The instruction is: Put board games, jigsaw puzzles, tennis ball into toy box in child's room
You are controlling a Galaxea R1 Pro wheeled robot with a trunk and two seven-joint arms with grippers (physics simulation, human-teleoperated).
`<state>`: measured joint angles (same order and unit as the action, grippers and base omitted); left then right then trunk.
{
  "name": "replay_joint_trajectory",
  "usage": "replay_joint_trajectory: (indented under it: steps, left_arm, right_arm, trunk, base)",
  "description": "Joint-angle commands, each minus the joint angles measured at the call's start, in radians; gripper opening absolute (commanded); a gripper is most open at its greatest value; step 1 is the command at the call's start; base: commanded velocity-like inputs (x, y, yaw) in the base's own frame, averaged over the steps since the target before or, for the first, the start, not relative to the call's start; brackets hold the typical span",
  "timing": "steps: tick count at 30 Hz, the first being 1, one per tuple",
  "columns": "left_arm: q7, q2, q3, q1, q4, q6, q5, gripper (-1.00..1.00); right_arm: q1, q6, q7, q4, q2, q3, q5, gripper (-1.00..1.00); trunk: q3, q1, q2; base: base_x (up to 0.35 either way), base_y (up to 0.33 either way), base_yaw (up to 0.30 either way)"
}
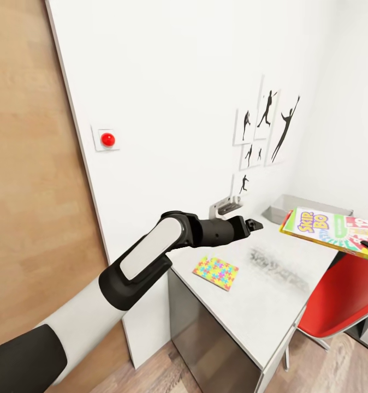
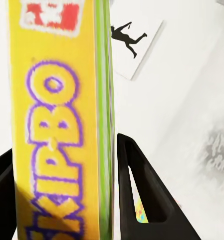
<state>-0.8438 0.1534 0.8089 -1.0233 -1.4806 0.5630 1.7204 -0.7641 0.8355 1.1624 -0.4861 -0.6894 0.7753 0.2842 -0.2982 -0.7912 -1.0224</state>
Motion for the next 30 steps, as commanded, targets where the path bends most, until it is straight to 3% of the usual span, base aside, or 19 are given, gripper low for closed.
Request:
replay_joint_trajectory:
  steps: [1, 18, 30]
  left_arm:
    - [-0.008, 0.0, -0.001, 0.001, -0.003, 0.001, 0.003, 1.0]
    - [-0.017, -0.006, -0.012, 0.027, -0.013, 0.004, -0.015, 1.0]
    - [-0.024, -0.006, -0.011, 0.031, -0.012, 0.005, -0.017, 1.0]
  right_arm:
    - [-0.001, 0.005, 0.002, -0.006, 0.0, 0.001, 0.0, -1.0]
    - [0.0, 0.009, 0.003, -0.084, 0.004, 0.0, 0.005, -1.0]
    - [0.0, 0.011, 0.024, -0.114, 0.028, -0.001, 0.006, -1.0]
  trunk:
    - [0.002, 0.004, 0.006]
    - [0.055, 0.069, 0.125]
    - [0.093, 0.115, 0.209]
  base:
    - [0.0, 0.0, 0.0]
    - [0.0, 0.0, 0.0]
    - [0.0, 0.0, 0.0]
